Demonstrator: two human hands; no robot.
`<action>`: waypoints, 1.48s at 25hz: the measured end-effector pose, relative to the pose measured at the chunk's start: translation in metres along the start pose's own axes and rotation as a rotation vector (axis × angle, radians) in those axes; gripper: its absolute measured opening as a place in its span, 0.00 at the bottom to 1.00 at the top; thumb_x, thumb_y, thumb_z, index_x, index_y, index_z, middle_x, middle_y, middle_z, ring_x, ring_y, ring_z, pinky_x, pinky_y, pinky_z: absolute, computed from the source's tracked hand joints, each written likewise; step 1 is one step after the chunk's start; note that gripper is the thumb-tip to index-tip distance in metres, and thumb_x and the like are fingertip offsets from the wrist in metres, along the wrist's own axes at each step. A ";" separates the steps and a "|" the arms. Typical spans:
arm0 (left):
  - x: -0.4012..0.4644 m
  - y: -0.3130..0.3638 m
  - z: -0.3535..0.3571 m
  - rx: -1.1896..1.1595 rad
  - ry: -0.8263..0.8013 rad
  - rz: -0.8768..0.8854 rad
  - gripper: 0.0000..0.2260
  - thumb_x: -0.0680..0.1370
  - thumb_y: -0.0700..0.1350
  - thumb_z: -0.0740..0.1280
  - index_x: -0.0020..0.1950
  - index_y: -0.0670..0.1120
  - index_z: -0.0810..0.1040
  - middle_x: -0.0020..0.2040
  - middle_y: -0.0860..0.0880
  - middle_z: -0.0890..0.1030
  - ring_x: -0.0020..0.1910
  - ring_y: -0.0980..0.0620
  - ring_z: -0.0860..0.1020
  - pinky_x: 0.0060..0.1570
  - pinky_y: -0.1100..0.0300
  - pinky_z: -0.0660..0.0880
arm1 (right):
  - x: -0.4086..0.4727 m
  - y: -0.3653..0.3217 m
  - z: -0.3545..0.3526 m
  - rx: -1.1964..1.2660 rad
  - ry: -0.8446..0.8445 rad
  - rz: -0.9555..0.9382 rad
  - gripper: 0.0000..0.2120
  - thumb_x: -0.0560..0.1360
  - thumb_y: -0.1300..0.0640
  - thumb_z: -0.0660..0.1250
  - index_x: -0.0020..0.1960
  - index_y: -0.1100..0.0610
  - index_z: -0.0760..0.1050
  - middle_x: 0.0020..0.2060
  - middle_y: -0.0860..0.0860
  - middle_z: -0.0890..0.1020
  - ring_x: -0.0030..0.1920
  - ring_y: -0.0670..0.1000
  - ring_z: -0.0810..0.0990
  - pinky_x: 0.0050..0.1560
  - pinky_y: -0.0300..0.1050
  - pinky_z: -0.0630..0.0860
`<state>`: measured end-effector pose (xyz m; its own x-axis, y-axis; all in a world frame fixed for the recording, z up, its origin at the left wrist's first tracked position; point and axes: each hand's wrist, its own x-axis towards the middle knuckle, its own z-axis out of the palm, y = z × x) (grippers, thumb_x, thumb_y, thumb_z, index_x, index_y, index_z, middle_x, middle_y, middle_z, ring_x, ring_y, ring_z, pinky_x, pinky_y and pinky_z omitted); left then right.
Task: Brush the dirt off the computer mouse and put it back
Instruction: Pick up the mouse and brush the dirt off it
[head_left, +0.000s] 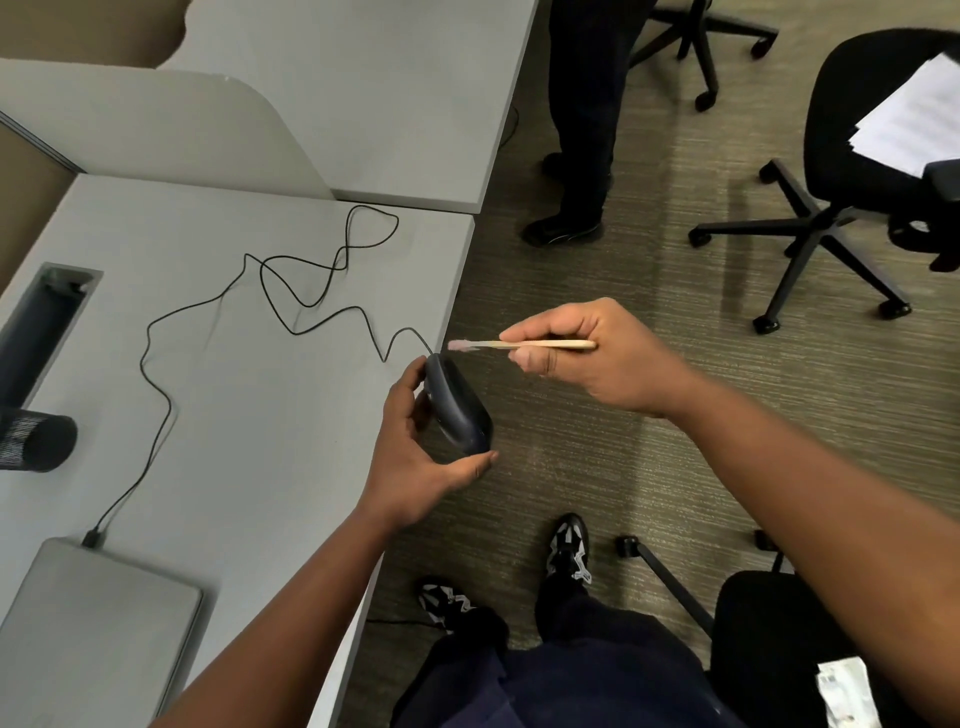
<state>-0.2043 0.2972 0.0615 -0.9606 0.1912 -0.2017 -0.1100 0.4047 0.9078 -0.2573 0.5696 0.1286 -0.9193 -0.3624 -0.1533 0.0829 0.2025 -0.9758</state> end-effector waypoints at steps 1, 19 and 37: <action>0.000 0.001 0.000 0.002 -0.001 0.005 0.57 0.63 0.47 0.89 0.84 0.61 0.59 0.80 0.62 0.67 0.77 0.61 0.70 0.76 0.57 0.71 | 0.001 -0.002 0.001 -0.051 -0.023 -0.021 0.11 0.78 0.58 0.75 0.60 0.52 0.86 0.48 0.46 0.89 0.48 0.44 0.85 0.49 0.36 0.79; 0.005 0.003 -0.003 0.016 -0.005 0.005 0.57 0.60 0.53 0.89 0.82 0.63 0.60 0.78 0.66 0.68 0.76 0.64 0.70 0.74 0.63 0.70 | 0.003 -0.015 -0.010 -0.156 -0.321 0.030 0.08 0.77 0.57 0.73 0.54 0.49 0.88 0.40 0.56 0.86 0.34 0.54 0.79 0.36 0.43 0.74; 0.005 0.002 -0.009 0.046 -0.001 0.027 0.56 0.62 0.44 0.89 0.80 0.64 0.60 0.76 0.70 0.67 0.73 0.69 0.71 0.72 0.66 0.71 | -0.005 -0.004 -0.018 -0.134 -0.402 0.087 0.07 0.75 0.55 0.72 0.50 0.49 0.88 0.32 0.50 0.81 0.31 0.44 0.72 0.31 0.37 0.67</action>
<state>-0.2120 0.2912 0.0657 -0.9627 0.2039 -0.1777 -0.0721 0.4400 0.8951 -0.2602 0.5865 0.1359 -0.6857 -0.6593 -0.3085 0.0778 0.3549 -0.9317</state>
